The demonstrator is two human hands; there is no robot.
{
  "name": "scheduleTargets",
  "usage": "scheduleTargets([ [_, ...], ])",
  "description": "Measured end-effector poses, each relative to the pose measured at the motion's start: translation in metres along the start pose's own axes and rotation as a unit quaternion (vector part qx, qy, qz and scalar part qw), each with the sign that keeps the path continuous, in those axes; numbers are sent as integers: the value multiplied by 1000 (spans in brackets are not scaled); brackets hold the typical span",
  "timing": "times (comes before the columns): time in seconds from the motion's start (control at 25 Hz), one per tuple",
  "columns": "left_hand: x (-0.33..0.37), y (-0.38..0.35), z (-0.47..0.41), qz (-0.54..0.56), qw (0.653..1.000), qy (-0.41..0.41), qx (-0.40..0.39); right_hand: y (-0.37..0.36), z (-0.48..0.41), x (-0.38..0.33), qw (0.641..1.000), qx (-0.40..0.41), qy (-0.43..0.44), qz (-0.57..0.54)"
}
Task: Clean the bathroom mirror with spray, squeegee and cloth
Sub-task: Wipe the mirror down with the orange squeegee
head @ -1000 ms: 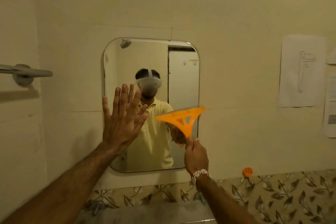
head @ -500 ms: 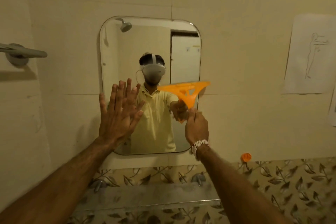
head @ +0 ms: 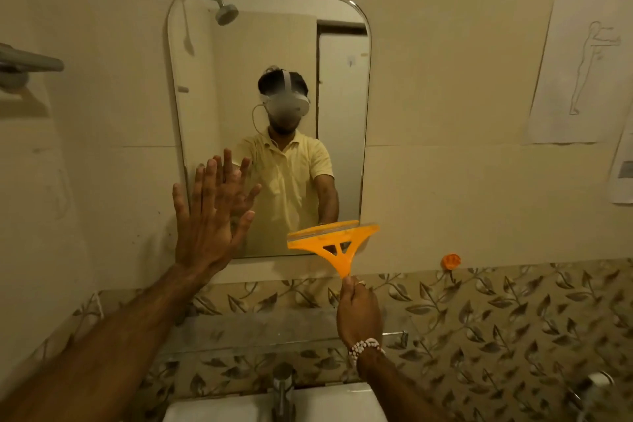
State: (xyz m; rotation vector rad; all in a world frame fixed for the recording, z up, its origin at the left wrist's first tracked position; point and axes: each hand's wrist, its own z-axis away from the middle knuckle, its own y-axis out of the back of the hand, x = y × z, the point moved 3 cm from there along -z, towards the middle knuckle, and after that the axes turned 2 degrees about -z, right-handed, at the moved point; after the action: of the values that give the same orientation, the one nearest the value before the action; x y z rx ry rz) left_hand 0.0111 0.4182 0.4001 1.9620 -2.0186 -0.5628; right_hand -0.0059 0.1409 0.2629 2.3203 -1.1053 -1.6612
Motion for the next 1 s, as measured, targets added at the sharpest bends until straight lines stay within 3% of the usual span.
scheduleTargets([
  [0.16,1,6,9,1,1000,10,-9,3,19,-12,1000,14,3,-19],
  [0.4,-11,24,-11,-1,999,30,17,10,-38,-145,992,48,66,-96],
  [0.52,-15,29,-13,3,999,28,30,5,-51,-171,991,39,70,-105],
  [0.84,-31,14,17,-3,999,33,9,-40,24,-48,999,-45,21,6],
  [1.0,-27,7,25,0,999,37,-3,-40,42,-25,997,-44,13,59],
])
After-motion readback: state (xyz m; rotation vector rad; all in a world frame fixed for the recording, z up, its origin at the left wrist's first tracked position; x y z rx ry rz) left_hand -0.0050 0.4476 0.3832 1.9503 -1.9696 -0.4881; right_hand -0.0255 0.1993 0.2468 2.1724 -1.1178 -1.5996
